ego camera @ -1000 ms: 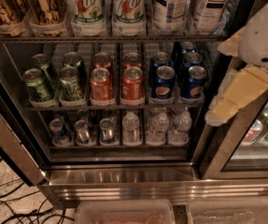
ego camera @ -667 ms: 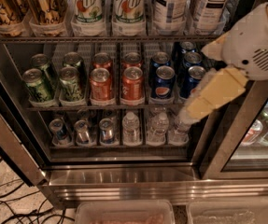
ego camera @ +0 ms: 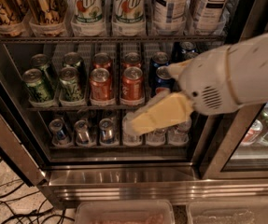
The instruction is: Pick blue plastic bottle from top shelf of fridge
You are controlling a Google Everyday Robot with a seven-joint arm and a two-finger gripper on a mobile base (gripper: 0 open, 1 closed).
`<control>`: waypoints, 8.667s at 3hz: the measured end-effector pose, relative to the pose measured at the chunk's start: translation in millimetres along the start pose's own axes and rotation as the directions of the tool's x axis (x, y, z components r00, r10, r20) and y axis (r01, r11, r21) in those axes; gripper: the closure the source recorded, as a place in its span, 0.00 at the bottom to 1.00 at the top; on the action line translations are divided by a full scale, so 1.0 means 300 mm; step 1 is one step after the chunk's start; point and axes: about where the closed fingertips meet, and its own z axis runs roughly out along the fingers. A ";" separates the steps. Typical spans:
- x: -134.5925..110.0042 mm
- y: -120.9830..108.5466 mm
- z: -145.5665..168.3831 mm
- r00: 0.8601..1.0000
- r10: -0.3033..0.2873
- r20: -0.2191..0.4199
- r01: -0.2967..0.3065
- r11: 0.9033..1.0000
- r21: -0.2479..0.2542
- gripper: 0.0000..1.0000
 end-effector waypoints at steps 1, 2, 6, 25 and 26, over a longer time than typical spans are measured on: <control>-0.025 0.001 0.035 0.996 0.047 0.070 -0.048 0.999 0.014 0.00; -0.029 0.001 0.032 0.996 0.047 0.072 -0.048 0.999 0.015 0.00; -0.015 -0.088 0.186 0.988 -0.121 0.099 0.079 0.935 0.345 0.00; -0.222 -0.477 -0.099 0.790 -0.150 0.595 -0.243 0.814 0.528 0.07; -0.222 -0.477 -0.099 0.790 -0.150 0.595 -0.243 0.814 0.528 0.25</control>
Offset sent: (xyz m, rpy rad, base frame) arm 0.0039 0.0114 -0.0047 0.0668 -0.0079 -0.0299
